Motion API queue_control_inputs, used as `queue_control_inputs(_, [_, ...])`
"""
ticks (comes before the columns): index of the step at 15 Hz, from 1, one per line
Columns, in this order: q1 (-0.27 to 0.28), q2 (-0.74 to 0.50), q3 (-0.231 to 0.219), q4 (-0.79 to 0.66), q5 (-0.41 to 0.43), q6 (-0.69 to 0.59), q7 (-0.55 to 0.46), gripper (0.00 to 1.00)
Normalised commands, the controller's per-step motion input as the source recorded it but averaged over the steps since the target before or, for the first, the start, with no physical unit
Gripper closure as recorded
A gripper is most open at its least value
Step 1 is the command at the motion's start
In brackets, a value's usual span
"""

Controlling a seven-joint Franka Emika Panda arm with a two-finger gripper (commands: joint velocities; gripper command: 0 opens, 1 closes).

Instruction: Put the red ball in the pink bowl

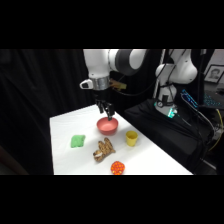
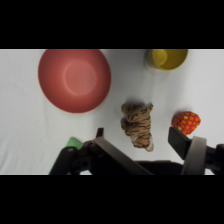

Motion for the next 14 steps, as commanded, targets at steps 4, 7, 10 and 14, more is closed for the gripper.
queue_control_inputs(4, [0.026, 0.04, 0.05, 0.05, -0.036, 0.03, 0.11, 0.0])
queue_control_inputs(7, [0.074, 0.09, 0.077, 0.13, 0.003, 0.04, 0.16, 0.0])
queue_control_inputs(10, [0.097, 0.14, 0.073, 0.19, -0.007, 0.08, 0.18, 0.0])
queue_control_inputs(14, [0.122, 0.2, 0.053, 0.23, -0.068, 0.12, 0.28, 0.0])
